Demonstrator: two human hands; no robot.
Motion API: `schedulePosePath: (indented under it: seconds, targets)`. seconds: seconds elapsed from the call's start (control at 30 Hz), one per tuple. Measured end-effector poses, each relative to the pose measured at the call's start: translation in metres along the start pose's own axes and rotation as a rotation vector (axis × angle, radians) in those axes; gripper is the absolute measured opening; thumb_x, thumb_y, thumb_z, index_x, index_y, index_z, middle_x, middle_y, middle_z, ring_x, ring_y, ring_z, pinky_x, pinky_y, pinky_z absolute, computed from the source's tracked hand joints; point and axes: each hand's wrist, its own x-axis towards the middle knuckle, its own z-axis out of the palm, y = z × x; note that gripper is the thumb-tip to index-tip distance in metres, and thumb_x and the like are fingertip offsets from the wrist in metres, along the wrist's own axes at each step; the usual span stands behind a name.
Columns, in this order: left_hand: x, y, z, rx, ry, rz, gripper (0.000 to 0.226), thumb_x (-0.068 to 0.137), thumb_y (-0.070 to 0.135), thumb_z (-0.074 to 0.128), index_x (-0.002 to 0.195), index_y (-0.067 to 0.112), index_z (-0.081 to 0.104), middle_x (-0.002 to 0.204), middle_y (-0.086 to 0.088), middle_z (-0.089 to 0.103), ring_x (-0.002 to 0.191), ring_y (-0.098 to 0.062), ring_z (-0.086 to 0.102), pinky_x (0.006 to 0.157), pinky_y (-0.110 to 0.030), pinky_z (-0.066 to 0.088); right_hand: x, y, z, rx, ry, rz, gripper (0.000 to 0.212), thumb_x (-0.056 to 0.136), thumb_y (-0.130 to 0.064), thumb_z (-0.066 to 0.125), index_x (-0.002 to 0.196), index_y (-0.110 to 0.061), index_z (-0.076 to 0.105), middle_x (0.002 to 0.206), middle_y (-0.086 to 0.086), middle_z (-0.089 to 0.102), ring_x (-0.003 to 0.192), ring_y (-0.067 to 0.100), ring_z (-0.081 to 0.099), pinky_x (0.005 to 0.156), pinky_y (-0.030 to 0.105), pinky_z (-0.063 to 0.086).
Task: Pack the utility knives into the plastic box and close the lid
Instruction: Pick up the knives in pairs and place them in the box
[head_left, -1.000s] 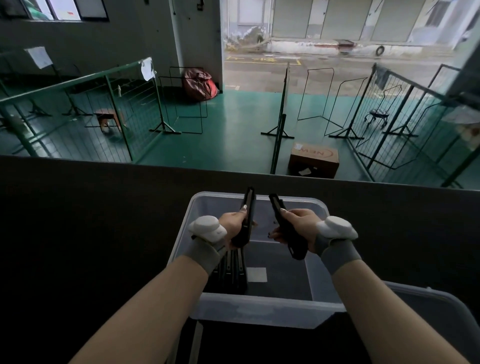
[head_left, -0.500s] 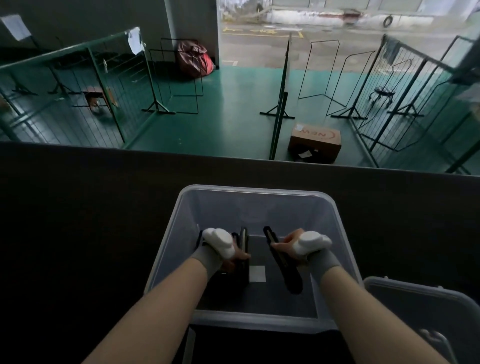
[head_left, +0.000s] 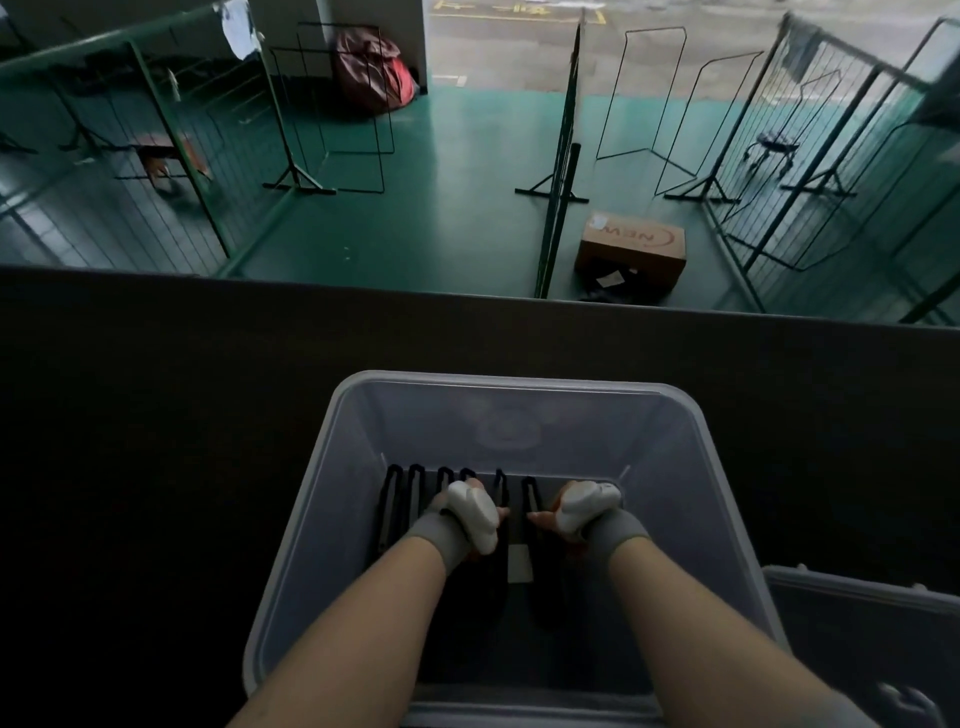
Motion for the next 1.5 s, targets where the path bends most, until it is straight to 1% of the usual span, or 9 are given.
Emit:
schedulePosePath:
  seconds: [0.07, 0.2, 0.3, 0.43, 0.57, 0.77, 0.93, 1.2, 1.5]
  targets:
    - [0.007, -0.003, -0.002, 0.081, -0.004, -0.004, 0.045, 0.097, 0.041, 0.044, 0.121, 0.005, 0.055, 0.123, -0.014, 0.059, 0.125, -0.028, 0.053, 0.093, -0.030, 0.042, 0.009, -0.001, 0.004, -0.028, -0.017, 0.001, 0.050, 0.101, -0.041, 0.024, 0.147, -0.020, 0.032, 0.155, 0.005, 0.030, 0.142, 0.023, 0.029, 0.114, 0.030, 0.023]
    - [0.015, -0.013, -0.006, 0.096, -0.039, -0.004, 0.035, 0.098, 0.030, 0.045, 0.111, 0.005, 0.065, 0.120, -0.011, 0.063, 0.109, -0.023, 0.060, 0.077, -0.024, 0.037, 0.015, -0.004, 0.009, -0.109, -0.044, -0.016, 0.056, 0.101, -0.026, 0.027, 0.152, -0.034, 0.003, 0.158, 0.012, 0.014, 0.146, 0.030, 0.018, 0.116, 0.038, 0.019]
    - [0.020, -0.020, -0.004, 0.060, 0.009, -0.012, 0.038, 0.095, 0.033, 0.050, 0.064, 0.011, 0.050, 0.079, -0.003, 0.057, 0.074, -0.016, 0.057, 0.072, -0.023, 0.036, 0.018, -0.006, 0.008, -0.125, -0.003, -0.044, 0.056, 0.101, -0.030, 0.030, 0.152, -0.031, 0.008, 0.156, 0.012, 0.020, 0.143, 0.029, 0.024, 0.115, 0.033, 0.022]
    - [0.019, -0.019, -0.006, 0.035, 0.005, 0.031, 0.027, 0.098, 0.028, 0.044, 0.097, 0.008, 0.062, 0.113, -0.010, 0.062, 0.113, -0.024, 0.058, 0.074, -0.022, 0.034, 0.017, -0.007, 0.002, -0.089, -0.064, -0.048, 0.070, 0.093, -0.022, 0.048, 0.153, -0.025, 0.011, 0.156, 0.007, 0.021, 0.143, 0.027, 0.024, 0.111, 0.035, 0.031]
    - [0.004, -0.020, -0.013, -0.089, 0.043, 0.039, 0.044, 0.098, 0.031, 0.043, 0.123, -0.002, 0.058, 0.104, -0.010, 0.060, 0.090, -0.018, 0.051, 0.077, -0.027, 0.037, 0.009, -0.001, 0.002, 0.225, 0.095, -0.032, 0.045, 0.097, -0.025, 0.042, 0.141, -0.016, 0.042, 0.145, 0.008, 0.045, 0.134, 0.026, 0.044, 0.107, 0.031, 0.037]
    - [-0.055, -0.010, -0.037, -0.205, 0.188, 0.097, 0.057, 0.099, 0.042, 0.035, 0.121, -0.005, 0.058, 0.122, -0.024, 0.063, 0.113, -0.034, 0.062, 0.089, -0.036, 0.049, -0.028, 0.001, -0.008, 0.672, 0.291, -0.044, 0.046, 0.096, -0.034, 0.046, 0.115, 0.005, 0.062, 0.117, 0.026, 0.065, 0.106, 0.038, 0.064, 0.056, 0.025, 0.041]
    - [-0.106, -0.010, -0.057, -0.256, 0.205, 0.186, 0.059, 0.101, 0.041, 0.029, 0.102, -0.005, 0.065, 0.113, -0.025, 0.067, 0.106, -0.037, 0.065, 0.085, -0.032, 0.048, -0.069, 0.002, -0.020, 0.670, 0.423, -0.120, 0.041, 0.097, -0.037, 0.043, 0.061, -0.017, 0.046, 0.103, 0.024, 0.069, 0.055, 0.017, 0.050, 0.055, 0.023, 0.042]
    - [-0.204, -0.033, -0.050, -0.413, 0.347, 0.310, 0.061, 0.102, 0.039, 0.026, 0.056, 0.010, 0.052, 0.068, -0.017, 0.063, 0.072, -0.026, 0.059, 0.079, -0.033, 0.048, -0.152, -0.014, 0.000, 0.831, 0.416, -0.315, 0.049, 0.098, -0.040, 0.038, 0.065, -0.010, 0.056, 0.056, 0.008, 0.062, 0.042, 0.017, 0.059, 0.046, 0.022, 0.046]
    - [-0.253, -0.073, -0.035, -0.460, 0.637, 0.495, 0.050, 0.100, 0.040, 0.034, 0.060, 0.016, 0.053, 0.058, -0.001, 0.058, 0.048, -0.011, 0.053, 0.047, -0.015, 0.042, -0.187, -0.043, 0.030, 0.947, 0.618, -0.510, 0.045, 0.097, -0.036, 0.046, 0.060, -0.012, 0.055, 0.033, -0.004, 0.055, 0.026, 0.004, 0.050, 0.036, 0.016, 0.043]
